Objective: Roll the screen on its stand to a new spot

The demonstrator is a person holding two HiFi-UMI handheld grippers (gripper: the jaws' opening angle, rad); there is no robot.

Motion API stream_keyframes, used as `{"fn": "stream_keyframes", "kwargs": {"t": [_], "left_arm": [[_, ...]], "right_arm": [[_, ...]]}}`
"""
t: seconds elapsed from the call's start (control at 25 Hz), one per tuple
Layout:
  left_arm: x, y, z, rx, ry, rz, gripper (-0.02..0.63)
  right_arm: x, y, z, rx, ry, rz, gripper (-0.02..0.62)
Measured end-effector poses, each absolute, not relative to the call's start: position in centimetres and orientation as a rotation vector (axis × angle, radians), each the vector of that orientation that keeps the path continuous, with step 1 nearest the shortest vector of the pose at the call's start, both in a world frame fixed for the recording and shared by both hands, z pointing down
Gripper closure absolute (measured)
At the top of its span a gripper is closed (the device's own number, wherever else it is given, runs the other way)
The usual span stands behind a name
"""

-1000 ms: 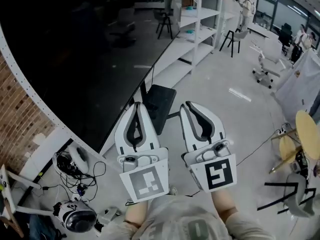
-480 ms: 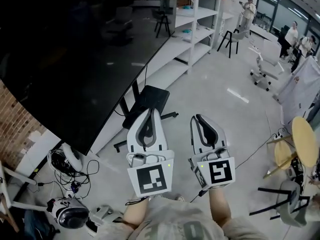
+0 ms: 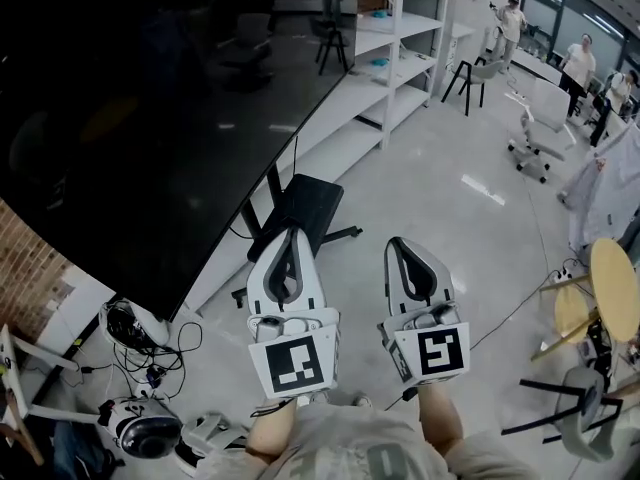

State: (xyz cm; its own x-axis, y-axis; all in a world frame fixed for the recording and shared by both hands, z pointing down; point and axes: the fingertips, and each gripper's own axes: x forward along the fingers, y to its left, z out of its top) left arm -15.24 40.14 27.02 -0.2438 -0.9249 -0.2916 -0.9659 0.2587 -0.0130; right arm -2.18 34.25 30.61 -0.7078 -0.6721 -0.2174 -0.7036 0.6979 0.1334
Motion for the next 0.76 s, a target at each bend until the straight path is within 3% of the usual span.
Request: {"fn": "stream_keyframes", "kwargs": {"t": [0.76], "left_arm": [[-15.2,37.8,28.4,-1.820,2.308,0.182,0.591]], "right_arm": [[-2.1,32.5,31.6,-1.124,2.804,0.272,0.572]]}}
